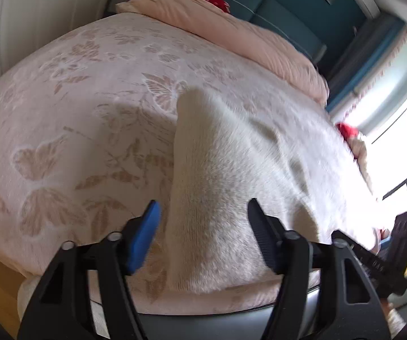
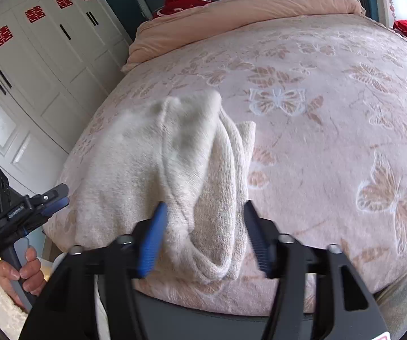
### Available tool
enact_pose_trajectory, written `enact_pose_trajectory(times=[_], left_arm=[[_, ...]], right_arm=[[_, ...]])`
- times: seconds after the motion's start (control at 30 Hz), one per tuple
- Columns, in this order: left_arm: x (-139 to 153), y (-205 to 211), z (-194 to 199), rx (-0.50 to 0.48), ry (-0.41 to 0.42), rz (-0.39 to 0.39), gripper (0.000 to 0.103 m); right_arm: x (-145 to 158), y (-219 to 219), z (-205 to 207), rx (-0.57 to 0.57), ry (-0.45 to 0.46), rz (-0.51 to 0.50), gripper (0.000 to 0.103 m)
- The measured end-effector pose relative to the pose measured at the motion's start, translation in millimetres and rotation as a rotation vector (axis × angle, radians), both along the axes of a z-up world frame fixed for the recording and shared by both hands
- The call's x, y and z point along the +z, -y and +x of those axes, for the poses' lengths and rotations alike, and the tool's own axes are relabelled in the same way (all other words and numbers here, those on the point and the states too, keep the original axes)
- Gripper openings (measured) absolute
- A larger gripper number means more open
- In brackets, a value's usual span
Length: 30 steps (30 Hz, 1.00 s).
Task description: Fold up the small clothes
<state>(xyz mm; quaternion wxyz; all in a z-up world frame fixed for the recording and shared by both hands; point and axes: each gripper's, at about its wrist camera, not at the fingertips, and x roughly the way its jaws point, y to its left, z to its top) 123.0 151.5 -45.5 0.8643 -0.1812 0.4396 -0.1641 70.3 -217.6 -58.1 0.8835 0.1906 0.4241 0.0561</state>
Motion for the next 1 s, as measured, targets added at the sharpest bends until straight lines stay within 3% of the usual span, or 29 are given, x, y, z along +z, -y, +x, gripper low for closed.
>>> enact_pose_trajectory(times=[0.13, 0.3, 0.33, 0.37, 0.43, 0.47, 0.63, 0.7, 0.77, 0.87, 0.9, 0.93, 0.97, 1.0], left_arm=[[-1.0, -6.0, 23.3, 0.037, -0.059, -0.061, 0.08], [-45.7, 13.8, 61.0, -0.041, -0.2, -0.053, 0.081], [-54.8, 17.6, 64.9, -0.06, -0.223, -0.078, 0.073], [-60.2, 19.8, 68.5, -0.082, -0.239, -0.112, 0.062], [-53.9, 25.2, 73.1, -0.088, -0.223, -0.122, 0.047], [-45.1, 27.5, 72.9, -0.1, -0.199, -0.119, 0.044], [43.9, 37.1, 71.0, -0.15, 0.049, -0.121, 0.04], [65.1, 35.4, 71.6, -0.152, 0.121, -0.127, 0.04], [73.8, 37.5, 75.0, -0.158, 0.156, -0.079, 0.045], [32.9, 39.4, 92.4, -0.132, 0.063, 0.007, 0.055], [12.2, 39.5, 95.3, -0.116, 0.013, 0.051, 0.053], [-10.9, 36.8, 95.7, -0.081, -0.05, 0.115, 0.051], [-21.1, 33.1, 92.9, -0.062, -0.076, 0.132, 0.05], [-27.2, 27.0, 86.0, -0.05, -0.081, 0.114, 0.051]], right_arm=[[-25.0, 1.8, 33.4, -0.005, -0.103, 0.096, 0.078], [-70.6, 5.8, 59.4, -0.045, -0.222, 0.324, 0.079], [-76.8, 3.7, 64.0, -0.043, -0.242, 0.358, 0.077], [-77.8, 1.5, 67.4, -0.036, -0.246, 0.369, 0.06], [-61.2, -5.1, 70.7, -0.015, -0.213, 0.323, 0.043], [-37.7, -10.2, 72.1, 0.02, -0.152, 0.288, 0.038], [73.5, -25.3, 71.3, 0.09, 0.125, 0.169, 0.035], [90.7, -23.9, 73.7, 0.097, 0.172, 0.142, 0.036], [76.2, -16.4, 83.1, 0.08, 0.138, 0.134, 0.047], [5.9, 2.1, 98.0, -0.012, -0.043, 0.052, 0.055], [-13.3, 8.7, 95.5, -0.062, -0.123, 0.018, 0.051], [-20.9, 14.1, 87.6, -0.092, -0.145, 0.028, 0.031], [-18.6, 17.6, 75.4, -0.087, -0.112, 0.084, 0.016], [-10.0, 16.4, 66.7, -0.077, -0.075, 0.096, 0.013]])
